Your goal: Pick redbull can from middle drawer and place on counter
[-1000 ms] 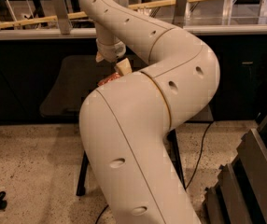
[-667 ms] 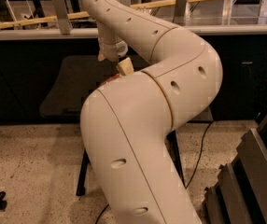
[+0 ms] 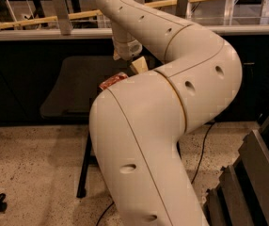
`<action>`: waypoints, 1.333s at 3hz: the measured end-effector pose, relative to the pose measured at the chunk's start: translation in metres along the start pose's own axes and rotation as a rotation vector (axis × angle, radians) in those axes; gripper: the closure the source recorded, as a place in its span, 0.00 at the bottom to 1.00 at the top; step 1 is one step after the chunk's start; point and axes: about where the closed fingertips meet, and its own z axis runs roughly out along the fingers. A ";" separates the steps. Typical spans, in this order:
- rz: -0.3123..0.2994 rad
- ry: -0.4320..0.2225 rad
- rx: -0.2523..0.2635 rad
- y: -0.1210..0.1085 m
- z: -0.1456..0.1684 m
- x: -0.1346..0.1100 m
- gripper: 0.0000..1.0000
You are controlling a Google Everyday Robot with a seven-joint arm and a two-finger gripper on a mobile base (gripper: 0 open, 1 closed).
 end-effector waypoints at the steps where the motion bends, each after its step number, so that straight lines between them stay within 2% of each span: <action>1: 0.045 0.022 -0.015 0.016 -0.001 0.016 0.00; 3: 0.144 0.080 -0.053 0.063 -0.010 0.052 0.00; 4: 0.144 0.080 -0.053 0.063 -0.010 0.052 0.00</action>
Offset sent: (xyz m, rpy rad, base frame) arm -0.0232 -0.0758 0.0230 -0.0872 -0.0177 -0.1613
